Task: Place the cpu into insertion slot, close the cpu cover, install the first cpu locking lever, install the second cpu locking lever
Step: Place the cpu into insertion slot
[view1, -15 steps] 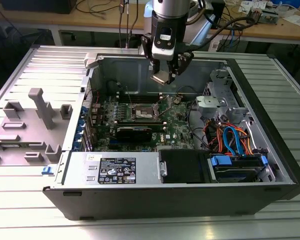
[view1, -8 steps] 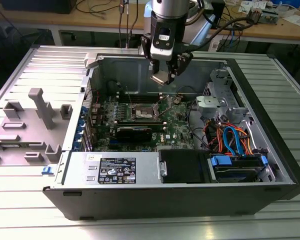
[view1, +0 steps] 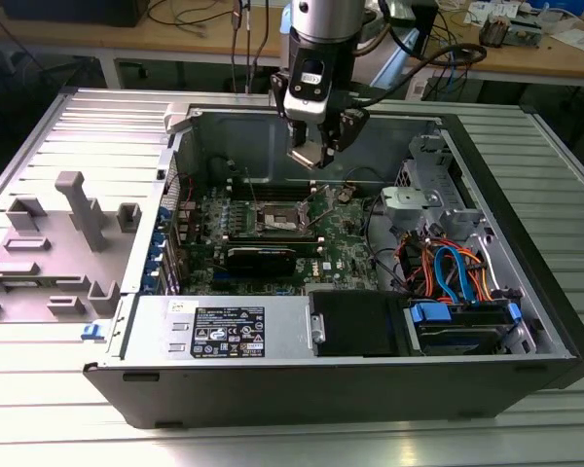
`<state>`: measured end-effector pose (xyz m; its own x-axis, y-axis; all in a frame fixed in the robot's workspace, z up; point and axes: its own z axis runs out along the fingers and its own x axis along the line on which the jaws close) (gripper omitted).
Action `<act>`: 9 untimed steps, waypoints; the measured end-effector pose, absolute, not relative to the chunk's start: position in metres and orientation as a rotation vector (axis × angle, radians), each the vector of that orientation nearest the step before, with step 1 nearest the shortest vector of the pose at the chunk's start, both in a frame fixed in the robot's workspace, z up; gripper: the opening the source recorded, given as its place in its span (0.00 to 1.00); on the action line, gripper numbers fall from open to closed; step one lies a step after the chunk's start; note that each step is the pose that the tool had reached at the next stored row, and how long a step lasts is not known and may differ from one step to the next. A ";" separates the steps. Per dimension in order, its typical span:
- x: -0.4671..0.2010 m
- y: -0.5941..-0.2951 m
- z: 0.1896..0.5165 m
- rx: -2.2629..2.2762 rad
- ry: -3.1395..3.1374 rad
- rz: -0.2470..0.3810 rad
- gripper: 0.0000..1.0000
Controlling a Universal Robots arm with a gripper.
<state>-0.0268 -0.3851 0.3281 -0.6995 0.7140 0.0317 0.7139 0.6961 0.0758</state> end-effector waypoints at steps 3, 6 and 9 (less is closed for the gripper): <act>-0.027 -0.385 0.323 1.303 2.864 0.123 0.55; -0.027 -0.385 0.318 1.388 2.826 0.120 0.55; -0.027 -0.385 0.313 1.472 2.785 0.117 0.55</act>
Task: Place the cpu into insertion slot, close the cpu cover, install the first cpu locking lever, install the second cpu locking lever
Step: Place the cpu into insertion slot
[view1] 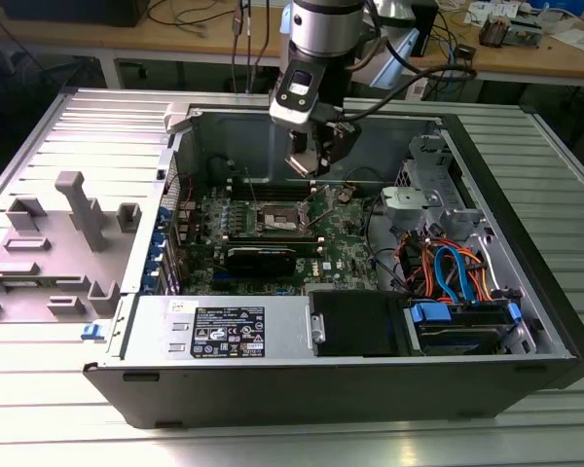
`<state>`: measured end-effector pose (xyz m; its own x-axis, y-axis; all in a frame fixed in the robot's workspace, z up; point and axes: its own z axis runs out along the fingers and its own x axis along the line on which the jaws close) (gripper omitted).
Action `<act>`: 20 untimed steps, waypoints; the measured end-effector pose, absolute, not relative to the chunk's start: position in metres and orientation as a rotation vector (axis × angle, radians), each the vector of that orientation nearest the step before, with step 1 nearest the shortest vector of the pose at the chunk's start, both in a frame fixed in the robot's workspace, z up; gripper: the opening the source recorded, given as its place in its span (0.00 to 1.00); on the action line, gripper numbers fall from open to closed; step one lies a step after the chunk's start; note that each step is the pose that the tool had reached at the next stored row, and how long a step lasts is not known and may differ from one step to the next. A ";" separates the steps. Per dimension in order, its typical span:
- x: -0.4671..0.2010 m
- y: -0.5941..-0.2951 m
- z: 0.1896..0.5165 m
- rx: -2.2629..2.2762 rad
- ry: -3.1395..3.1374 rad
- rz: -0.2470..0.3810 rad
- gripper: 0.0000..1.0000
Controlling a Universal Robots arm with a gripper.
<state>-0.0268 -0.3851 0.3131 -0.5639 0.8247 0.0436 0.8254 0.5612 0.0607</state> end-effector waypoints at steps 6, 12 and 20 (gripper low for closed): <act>-0.027 -0.385 0.305 -1.566 -2.709 -0.109 0.55; -0.029 -0.385 0.297 -1.608 -2.674 -0.099 0.55; -0.032 -0.385 0.284 -1.656 -2.634 -0.089 0.55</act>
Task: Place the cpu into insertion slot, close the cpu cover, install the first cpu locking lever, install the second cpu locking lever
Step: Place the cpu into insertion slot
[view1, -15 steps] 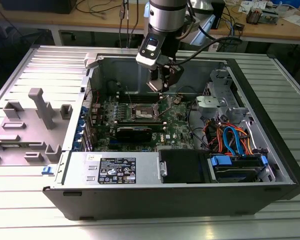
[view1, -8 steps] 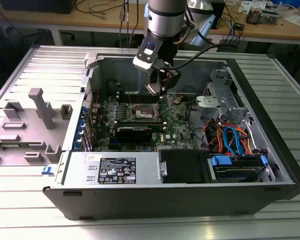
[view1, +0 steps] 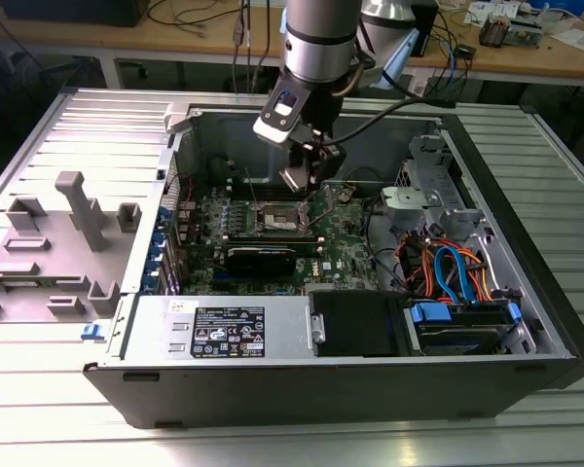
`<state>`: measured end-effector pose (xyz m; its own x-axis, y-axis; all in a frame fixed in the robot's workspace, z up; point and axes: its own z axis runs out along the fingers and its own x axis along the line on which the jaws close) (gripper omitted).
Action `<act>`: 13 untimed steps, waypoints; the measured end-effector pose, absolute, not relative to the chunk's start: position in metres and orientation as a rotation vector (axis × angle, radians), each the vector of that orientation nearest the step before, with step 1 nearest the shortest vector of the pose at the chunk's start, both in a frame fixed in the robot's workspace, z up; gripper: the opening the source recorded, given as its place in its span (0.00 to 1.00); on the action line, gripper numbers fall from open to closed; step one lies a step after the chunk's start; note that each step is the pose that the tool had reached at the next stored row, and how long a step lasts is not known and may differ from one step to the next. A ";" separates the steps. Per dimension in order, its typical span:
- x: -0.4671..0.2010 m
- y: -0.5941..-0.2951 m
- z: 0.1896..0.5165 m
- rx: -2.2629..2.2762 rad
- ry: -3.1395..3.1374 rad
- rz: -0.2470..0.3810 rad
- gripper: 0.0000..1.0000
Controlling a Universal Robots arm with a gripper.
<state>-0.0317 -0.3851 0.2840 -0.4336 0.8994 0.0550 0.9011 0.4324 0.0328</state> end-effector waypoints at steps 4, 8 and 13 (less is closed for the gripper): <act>-0.032 -0.385 0.283 -1.662 -2.630 -0.087 0.55; -0.032 -0.385 0.283 -1.663 -2.630 -0.087 0.55; -0.033 -0.385 0.281 -1.739 -2.582 -0.089 0.55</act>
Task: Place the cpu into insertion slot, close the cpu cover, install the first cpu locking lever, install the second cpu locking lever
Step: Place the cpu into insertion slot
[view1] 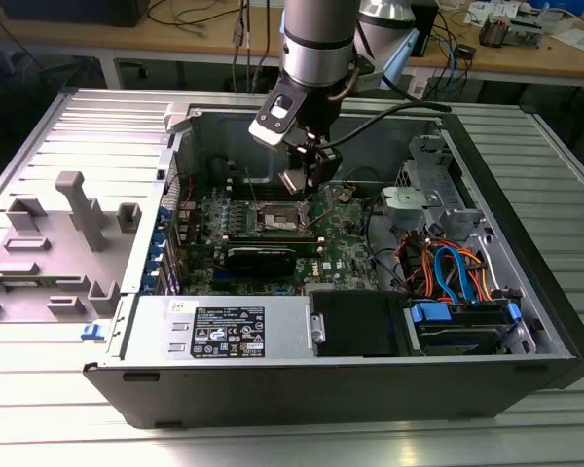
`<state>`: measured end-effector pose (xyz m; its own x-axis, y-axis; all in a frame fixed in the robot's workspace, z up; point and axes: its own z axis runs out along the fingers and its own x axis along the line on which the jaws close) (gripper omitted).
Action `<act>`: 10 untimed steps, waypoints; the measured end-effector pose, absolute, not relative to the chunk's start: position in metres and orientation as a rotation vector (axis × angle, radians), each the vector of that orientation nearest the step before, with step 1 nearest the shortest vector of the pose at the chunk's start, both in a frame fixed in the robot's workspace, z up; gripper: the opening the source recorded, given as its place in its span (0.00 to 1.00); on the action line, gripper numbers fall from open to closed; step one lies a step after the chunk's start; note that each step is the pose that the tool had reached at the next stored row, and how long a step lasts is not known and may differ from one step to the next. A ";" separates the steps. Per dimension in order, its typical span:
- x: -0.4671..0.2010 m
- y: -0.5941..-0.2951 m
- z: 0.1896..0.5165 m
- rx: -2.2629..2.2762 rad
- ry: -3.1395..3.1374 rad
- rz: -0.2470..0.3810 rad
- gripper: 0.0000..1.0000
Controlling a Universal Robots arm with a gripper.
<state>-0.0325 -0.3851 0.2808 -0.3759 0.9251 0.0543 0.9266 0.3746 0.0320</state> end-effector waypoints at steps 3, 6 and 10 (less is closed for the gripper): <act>-0.033 -0.385 0.278 -1.830 -2.521 -0.090 0.55; -0.033 -0.385 0.276 -1.888 -2.480 -0.091 0.55; -0.036 -0.385 0.273 -1.934 -2.445 -0.091 0.55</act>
<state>-0.0356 -0.3852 0.2735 -0.2310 0.9715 0.0541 0.9728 0.2295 0.0319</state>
